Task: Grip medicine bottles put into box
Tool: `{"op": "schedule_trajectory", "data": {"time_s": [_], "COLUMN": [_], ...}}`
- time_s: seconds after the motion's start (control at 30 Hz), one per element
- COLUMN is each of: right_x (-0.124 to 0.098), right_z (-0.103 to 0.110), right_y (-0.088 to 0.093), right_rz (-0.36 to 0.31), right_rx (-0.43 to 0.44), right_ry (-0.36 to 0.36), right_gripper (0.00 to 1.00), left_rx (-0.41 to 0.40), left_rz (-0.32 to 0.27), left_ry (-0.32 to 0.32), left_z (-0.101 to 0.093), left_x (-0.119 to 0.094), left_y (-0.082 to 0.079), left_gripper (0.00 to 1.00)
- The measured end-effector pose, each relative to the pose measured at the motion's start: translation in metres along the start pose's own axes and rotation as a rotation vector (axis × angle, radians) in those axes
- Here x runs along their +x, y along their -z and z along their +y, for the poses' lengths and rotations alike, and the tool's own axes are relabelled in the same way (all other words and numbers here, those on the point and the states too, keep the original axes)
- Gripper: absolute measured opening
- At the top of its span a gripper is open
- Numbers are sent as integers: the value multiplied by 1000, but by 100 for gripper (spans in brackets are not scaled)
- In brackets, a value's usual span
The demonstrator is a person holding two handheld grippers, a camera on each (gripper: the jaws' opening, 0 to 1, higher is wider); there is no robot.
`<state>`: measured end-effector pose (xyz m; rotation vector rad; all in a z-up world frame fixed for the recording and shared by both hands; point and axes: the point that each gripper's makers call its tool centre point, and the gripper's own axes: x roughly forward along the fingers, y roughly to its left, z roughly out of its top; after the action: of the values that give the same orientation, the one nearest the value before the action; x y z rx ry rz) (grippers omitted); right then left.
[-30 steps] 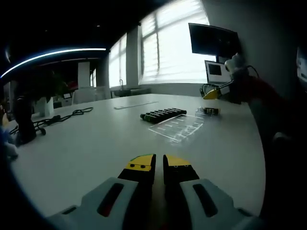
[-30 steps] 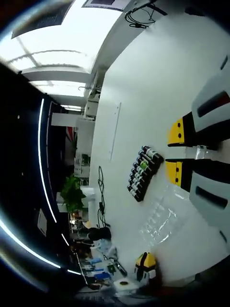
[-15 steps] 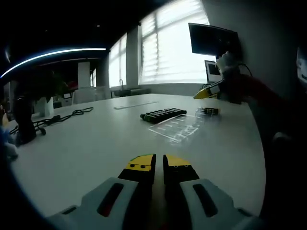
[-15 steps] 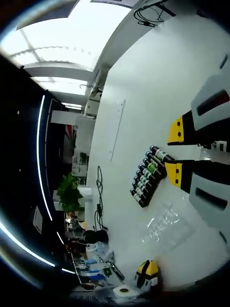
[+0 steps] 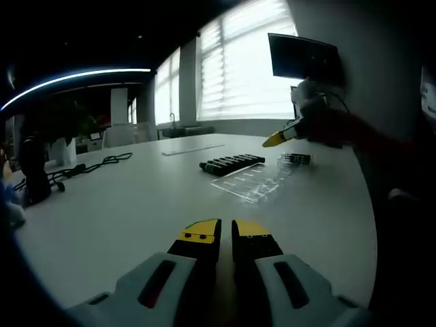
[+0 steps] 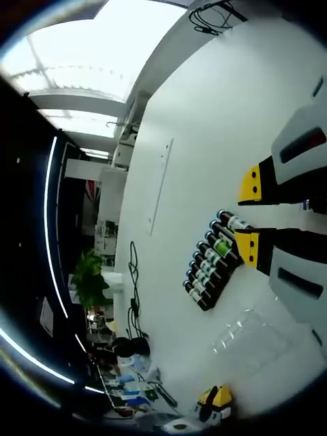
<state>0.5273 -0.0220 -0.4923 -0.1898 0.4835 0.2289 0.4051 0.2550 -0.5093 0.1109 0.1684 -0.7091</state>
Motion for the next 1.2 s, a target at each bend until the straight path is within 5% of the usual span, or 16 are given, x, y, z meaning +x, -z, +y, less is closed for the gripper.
{"op": "schedule_trajectory", "data": {"time_s": [1.2], "right_x": [34], "right_z": [7], "right_y": [13], "right_rz": [84], "right_rx": [37], "right_ry": [-22], "right_gripper": [10], "left_rx": [1], "left_rz": [1], "left_ry": [0], "left_z": [0], "left_x": [0], "left_y": [1], "left_gripper": [2]}}
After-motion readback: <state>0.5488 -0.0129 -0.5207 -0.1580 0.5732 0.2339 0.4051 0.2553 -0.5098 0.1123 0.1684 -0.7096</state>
